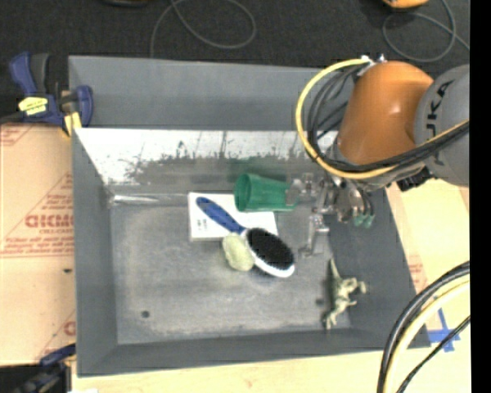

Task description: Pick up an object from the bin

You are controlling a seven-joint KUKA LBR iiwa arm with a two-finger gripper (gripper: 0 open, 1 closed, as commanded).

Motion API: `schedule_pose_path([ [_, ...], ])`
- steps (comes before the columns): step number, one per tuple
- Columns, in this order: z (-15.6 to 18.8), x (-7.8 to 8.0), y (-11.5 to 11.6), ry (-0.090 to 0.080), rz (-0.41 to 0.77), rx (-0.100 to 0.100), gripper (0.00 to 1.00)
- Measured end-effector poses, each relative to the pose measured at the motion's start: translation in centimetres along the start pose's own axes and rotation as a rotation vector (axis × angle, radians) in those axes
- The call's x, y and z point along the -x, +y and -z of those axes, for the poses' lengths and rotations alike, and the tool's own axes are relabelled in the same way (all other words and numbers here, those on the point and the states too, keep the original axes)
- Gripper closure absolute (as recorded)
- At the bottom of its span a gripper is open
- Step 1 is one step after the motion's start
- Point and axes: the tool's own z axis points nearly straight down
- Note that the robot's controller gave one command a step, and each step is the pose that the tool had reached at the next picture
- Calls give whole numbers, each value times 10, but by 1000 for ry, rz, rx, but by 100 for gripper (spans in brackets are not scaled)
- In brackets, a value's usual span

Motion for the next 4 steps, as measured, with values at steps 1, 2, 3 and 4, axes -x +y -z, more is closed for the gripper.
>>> schedule_pose_path([
  [1,5,1,0,-7,1,-1,0],
  [2,-43,-3,12,-10,-99,2,0],
  [3,-68,-9,41,-5,-129,3,0],
  [4,-71,2,35,-6,-201,3,0],
])
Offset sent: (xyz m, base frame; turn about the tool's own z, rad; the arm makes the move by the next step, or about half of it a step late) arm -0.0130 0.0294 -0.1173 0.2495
